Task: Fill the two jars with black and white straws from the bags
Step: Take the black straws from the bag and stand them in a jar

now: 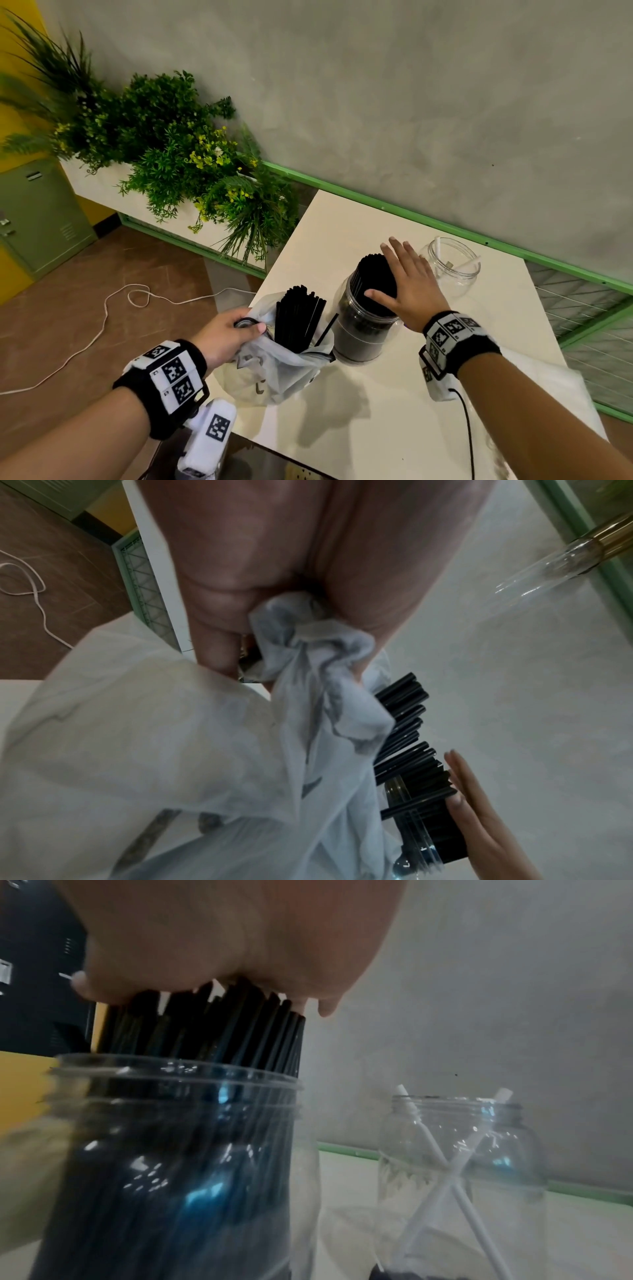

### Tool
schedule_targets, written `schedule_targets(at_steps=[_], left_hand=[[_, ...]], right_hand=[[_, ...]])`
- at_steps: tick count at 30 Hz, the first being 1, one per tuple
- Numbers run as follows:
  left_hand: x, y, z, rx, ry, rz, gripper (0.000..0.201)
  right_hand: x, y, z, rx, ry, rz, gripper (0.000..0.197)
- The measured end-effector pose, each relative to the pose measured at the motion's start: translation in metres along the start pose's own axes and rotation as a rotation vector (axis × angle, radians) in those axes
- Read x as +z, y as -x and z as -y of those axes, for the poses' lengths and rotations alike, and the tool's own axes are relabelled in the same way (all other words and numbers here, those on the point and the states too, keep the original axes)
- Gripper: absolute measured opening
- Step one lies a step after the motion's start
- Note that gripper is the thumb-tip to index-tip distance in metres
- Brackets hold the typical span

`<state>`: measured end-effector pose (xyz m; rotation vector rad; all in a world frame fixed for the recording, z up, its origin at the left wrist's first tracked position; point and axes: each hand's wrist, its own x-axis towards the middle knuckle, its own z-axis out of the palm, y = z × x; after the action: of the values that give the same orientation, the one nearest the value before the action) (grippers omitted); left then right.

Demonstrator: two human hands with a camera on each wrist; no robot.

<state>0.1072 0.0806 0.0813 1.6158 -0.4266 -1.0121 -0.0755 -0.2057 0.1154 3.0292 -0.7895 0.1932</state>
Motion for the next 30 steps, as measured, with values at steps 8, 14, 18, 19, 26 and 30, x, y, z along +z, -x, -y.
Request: schedule_targets(at_steps=[8, 14, 18, 19, 26, 30], left_hand=[[0.001, -0.003, 0.002, 0.007, -0.035, 0.039, 0.008], [-0.002, -0.004, 0.005, 0.009, -0.024, 0.026, 0.008], [-0.003, -0.006, 0.008, 0.004, -0.032, 0.026, 0.01], [-0.002, -0.006, 0.009, 0.002, -0.032, 0.026, 0.01], [0.01, -0.004, 0.016, 0.004, -0.048, 0.082, 0.014], [0.025, 0.0, 0.014, 0.063, -0.092, 0.148, 0.01]], right_hand=[[-0.004, -0.024, 0.008, 0.082, -0.146, -0.028, 0.08], [-0.011, 0.002, 0.029, 0.054, -0.203, -0.352, 0.072], [0.015, 0.057, 0.068, -0.041, -0.607, -0.236, 0.067], [0.029, 0.067, 0.078, -0.033, -0.681, -0.139, 0.072], [0.056, 0.065, 0.121, 0.17, -0.837, -0.065, 0.111], [0.049, 0.054, 0.141, 0.16, -0.989, -0.224, 0.066]])
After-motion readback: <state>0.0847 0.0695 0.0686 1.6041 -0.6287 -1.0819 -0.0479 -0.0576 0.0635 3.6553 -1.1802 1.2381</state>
